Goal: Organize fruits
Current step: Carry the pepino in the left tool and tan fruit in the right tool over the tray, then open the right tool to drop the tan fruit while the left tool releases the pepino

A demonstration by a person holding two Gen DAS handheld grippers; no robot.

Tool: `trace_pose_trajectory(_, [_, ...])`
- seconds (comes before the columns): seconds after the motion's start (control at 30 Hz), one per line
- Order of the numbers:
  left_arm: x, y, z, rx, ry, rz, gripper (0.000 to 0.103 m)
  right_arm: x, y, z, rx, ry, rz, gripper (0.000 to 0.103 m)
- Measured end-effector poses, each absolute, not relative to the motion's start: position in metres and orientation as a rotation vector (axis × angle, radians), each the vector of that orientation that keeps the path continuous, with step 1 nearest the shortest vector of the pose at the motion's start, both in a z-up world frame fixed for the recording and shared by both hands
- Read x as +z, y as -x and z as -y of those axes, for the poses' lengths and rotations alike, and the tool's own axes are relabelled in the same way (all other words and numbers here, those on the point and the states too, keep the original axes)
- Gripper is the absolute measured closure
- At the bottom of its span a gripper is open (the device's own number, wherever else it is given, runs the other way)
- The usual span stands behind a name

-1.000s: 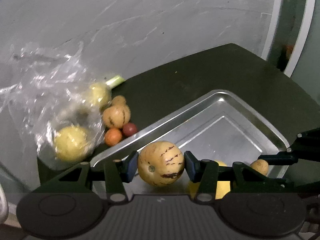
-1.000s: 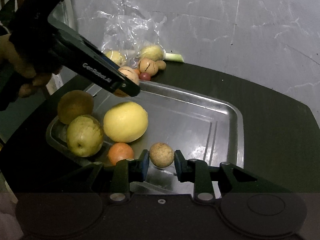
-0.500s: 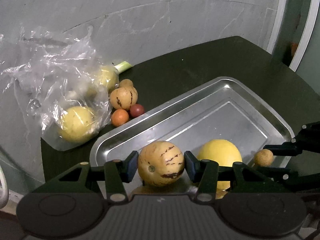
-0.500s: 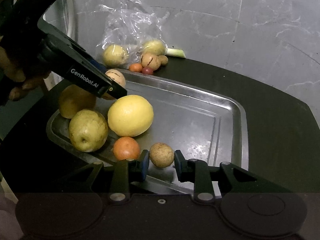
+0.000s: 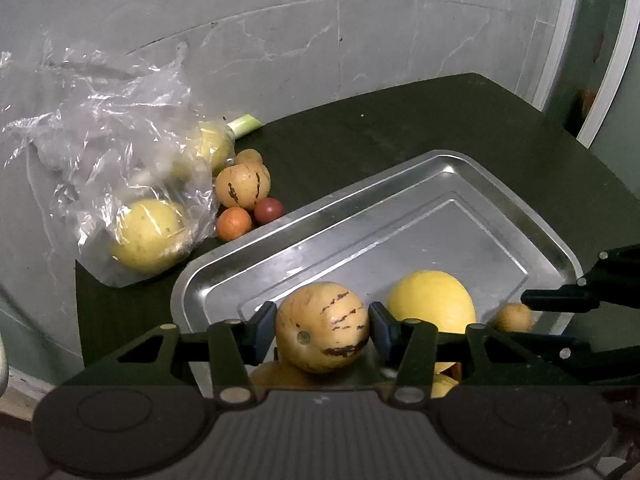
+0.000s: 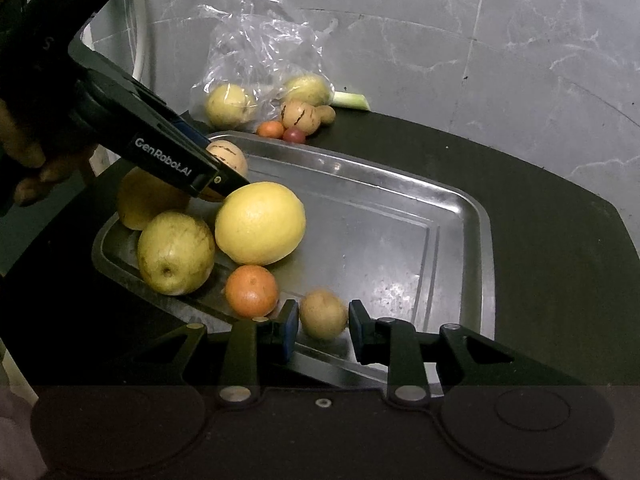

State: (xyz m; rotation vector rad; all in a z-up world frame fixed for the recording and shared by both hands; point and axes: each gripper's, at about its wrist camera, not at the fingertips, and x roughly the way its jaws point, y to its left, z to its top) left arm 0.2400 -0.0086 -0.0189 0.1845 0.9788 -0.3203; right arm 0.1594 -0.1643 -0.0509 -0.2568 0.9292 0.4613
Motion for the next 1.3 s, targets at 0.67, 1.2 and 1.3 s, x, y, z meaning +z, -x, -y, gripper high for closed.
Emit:
trace_pose_trajectory(0.67, [0.021,-0.190,-0.007,-0.288,-0.017,-0.887,0.014,-0.039,-0.143,0.162,0.484,0.234,-0.948,0.042])
trace_pose_trajectory(1.2, [0.017,-0.153,-0.057,-0.187,0.210,-1.020,0.001,-0.023,-0.136,0.160,0.397,0.353,-0.984,0.003])
trace_pose_trajectory(1.3, [0.012,-0.151,-0.060,-0.163,0.213,-1.052,0.001,-0.023,-0.138,0.164,0.356,0.373,-1.003,0.001])
